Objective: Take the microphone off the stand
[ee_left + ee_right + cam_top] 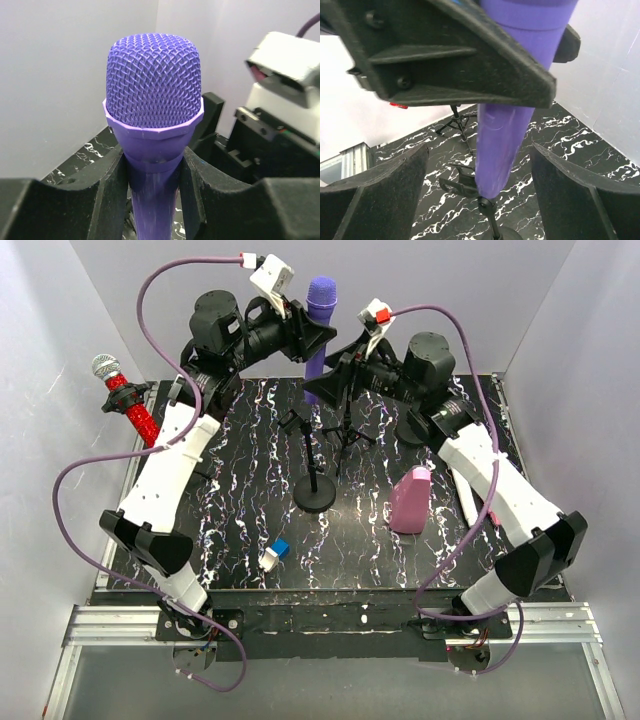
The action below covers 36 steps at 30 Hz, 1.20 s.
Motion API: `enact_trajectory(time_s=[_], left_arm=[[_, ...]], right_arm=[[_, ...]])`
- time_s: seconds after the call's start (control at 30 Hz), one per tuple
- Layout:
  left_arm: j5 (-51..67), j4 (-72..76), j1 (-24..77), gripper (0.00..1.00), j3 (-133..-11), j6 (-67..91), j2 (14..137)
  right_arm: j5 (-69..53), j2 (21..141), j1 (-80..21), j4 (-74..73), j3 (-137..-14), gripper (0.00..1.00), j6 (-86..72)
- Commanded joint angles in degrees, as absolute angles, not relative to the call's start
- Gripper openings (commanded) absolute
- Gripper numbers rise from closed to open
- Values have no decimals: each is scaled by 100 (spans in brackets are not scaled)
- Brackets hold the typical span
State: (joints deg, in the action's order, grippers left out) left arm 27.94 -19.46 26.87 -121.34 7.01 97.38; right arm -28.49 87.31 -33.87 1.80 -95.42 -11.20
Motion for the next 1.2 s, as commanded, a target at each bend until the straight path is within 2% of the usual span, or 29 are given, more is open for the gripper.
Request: enact_trajectory(time_s=[0.0, 0.33, 0.6, 0.7, 0.73, 0.77, 0.9, 1.07, 1.17], left_arm=[[3076, -2100, 2663, 0, -12507, 967, 9633], [3041, -2417, 2689, 0, -12577, 1151, 9615], [3023, -2408, 2689, 2, -12489, 1195, 9589], [3032, -2356, 2689, 50, -12498, 1152, 9589], [3050, -2347, 2689, 59, -12507, 1117, 9606], [3050, -2329, 2689, 64, -12524, 1081, 9615], [3234, -2312, 2681, 74, -12595, 827, 9598], [3568, -2355, 2681, 77, -12709, 484, 9545], [3604, -2268, 2681, 77, -12455, 98, 9405]], right_arm=[[-2734, 8877, -3375, 703, -9940, 87, -1555], [-2180, 9105, -3445, 1046, -10134, 74, -1424], [-2286, 8939, -3445, 1160, -9844, 45, -1116], [-2075, 8798, -3454, 1143, -9660, 35, -994], [-1987, 8746, -3437, 1134, -9607, 33, -950], [-1865, 8693, -3419, 1116, -9572, 28, -923], [-1618, 8394, -3288, 1046, -9414, 3, -730], [-1389, 7850, -2945, 722, -9255, 1, -309], [-740, 7393, -2787, 265, -9299, 1, 174]])
